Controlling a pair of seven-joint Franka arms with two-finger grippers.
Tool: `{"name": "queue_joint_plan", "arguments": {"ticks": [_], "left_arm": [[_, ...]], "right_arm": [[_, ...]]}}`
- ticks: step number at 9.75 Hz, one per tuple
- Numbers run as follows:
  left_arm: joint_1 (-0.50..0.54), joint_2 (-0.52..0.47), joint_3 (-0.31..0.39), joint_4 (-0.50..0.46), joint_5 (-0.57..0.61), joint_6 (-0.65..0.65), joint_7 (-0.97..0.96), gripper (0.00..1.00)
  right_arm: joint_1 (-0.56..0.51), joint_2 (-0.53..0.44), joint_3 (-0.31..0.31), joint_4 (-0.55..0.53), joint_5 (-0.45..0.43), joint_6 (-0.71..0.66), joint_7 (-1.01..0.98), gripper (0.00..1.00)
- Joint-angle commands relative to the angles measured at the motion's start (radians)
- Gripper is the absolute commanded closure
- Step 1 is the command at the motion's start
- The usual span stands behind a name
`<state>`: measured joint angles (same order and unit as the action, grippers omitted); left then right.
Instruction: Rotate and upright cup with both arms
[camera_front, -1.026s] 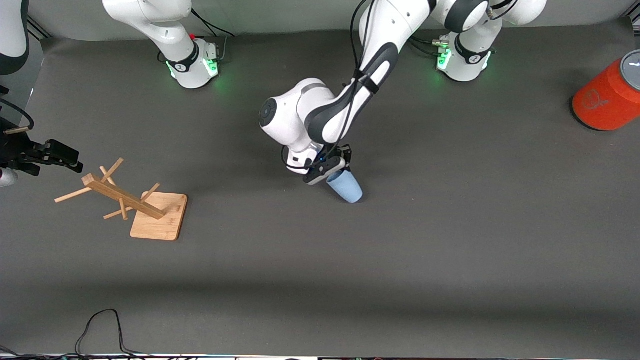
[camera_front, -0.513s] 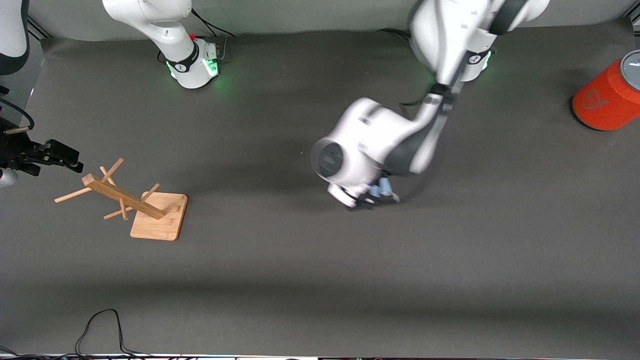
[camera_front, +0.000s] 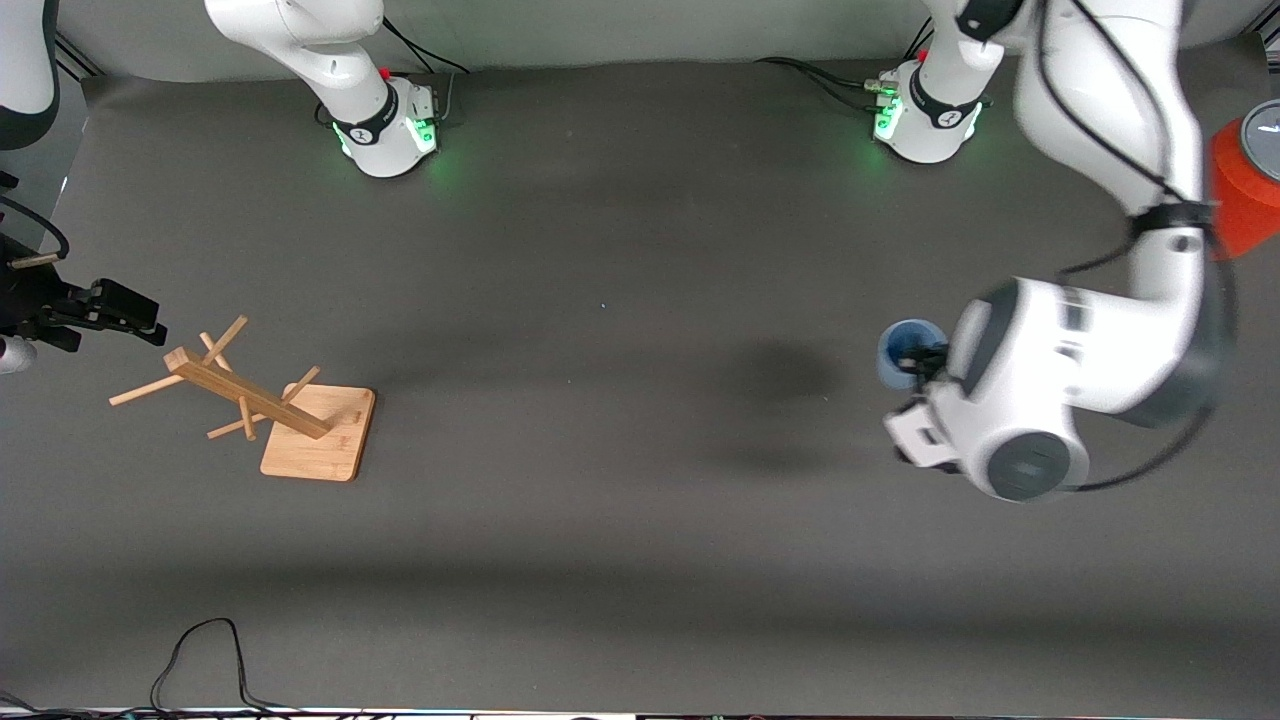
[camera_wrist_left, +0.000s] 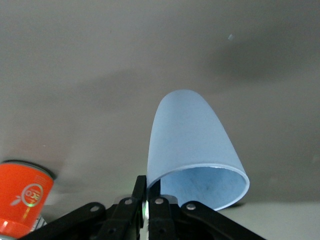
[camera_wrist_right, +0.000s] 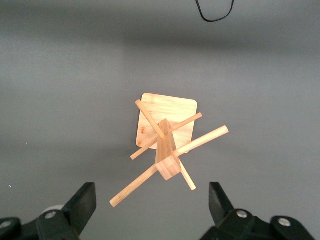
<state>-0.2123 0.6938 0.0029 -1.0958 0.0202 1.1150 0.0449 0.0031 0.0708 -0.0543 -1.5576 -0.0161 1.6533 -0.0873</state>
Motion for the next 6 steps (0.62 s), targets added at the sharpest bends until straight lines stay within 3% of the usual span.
{"name": "queue_joint_plan", "arguments": {"ticks": [1, 4, 6], "left_arm": [[-0.004, -0.008, -0.014, -0.030, -0.092, -0.003, 0.044, 1.00], [-0.097, -0.008, -0.014, -0.090, -0.250, 0.103, 0.015, 1.00], [-0.209, -0.004, -0.014, -0.172, -0.278, 0.217, -0.102, 1.00]], "right_arm": [[0.006, -0.009, -0.001, -0.006, -0.007, 0.002, 0.021, 0.00], [0.006, -0.008, -0.001, -0.006, -0.007, 0.003, 0.020, 0.00], [0.005, -0.008, -0.001, -0.006, -0.007, 0.005, 0.020, 0.00]]}}
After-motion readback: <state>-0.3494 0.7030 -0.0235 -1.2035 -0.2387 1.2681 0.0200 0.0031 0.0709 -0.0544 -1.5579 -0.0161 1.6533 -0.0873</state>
